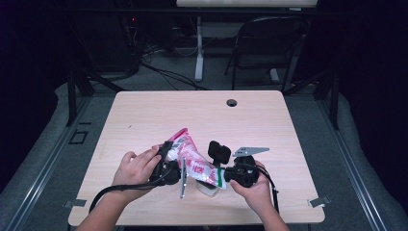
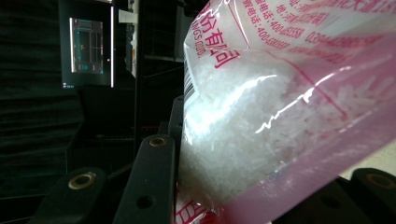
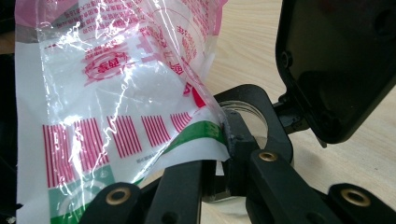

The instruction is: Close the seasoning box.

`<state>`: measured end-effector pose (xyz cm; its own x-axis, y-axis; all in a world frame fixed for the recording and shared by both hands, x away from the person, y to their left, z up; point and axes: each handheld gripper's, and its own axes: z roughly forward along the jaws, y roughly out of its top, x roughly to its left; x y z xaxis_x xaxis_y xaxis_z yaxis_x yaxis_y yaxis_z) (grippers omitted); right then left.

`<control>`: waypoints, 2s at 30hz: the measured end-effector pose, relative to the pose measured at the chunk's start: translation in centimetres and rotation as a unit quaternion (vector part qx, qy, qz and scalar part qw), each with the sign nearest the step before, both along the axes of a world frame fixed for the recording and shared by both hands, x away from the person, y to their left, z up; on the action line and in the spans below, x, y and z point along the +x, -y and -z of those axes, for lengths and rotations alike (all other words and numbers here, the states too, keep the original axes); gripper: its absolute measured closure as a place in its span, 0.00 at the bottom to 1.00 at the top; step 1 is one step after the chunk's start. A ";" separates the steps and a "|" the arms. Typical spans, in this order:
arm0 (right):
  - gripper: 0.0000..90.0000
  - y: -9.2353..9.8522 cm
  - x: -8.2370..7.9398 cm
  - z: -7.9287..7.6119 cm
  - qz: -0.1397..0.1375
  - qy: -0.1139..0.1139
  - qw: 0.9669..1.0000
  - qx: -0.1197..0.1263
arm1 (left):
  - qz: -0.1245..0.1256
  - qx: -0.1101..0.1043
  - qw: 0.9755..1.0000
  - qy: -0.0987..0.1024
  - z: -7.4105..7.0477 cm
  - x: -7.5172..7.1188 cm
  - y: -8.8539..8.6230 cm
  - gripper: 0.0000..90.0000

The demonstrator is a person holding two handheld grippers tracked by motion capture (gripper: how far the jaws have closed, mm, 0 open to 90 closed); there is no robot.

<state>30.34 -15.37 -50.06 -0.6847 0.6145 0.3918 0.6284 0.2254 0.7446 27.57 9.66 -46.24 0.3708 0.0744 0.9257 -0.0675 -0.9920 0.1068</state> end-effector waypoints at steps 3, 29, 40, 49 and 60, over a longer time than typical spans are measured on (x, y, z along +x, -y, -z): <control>0.95 0.1 0.0 0.0 -0.002 0.000 1.000 0.000 | 0.001 -0.001 1.000 0.001 -0.1 0.0 0.0 0.80; 0.95 0.2 0.1 0.2 0.000 -0.004 1.000 0.005 | 0.001 0.005 1.000 0.006 -0.5 -0.2 0.5 0.80; 0.95 0.2 0.2 0.4 0.003 -0.008 1.000 0.006 | 0.004 0.008 1.000 0.010 -0.6 -0.3 0.9 0.80; 0.96 0.2 0.3 0.5 0.002 -0.009 1.000 0.002 | 0.005 0.006 1.000 0.011 -0.7 -0.3 1.0 0.80; 0.97 0.1 0.3 0.6 0.000 -0.011 1.000 -0.001 | 0.008 0.007 1.000 0.013 -0.8 -0.4 1.2 0.80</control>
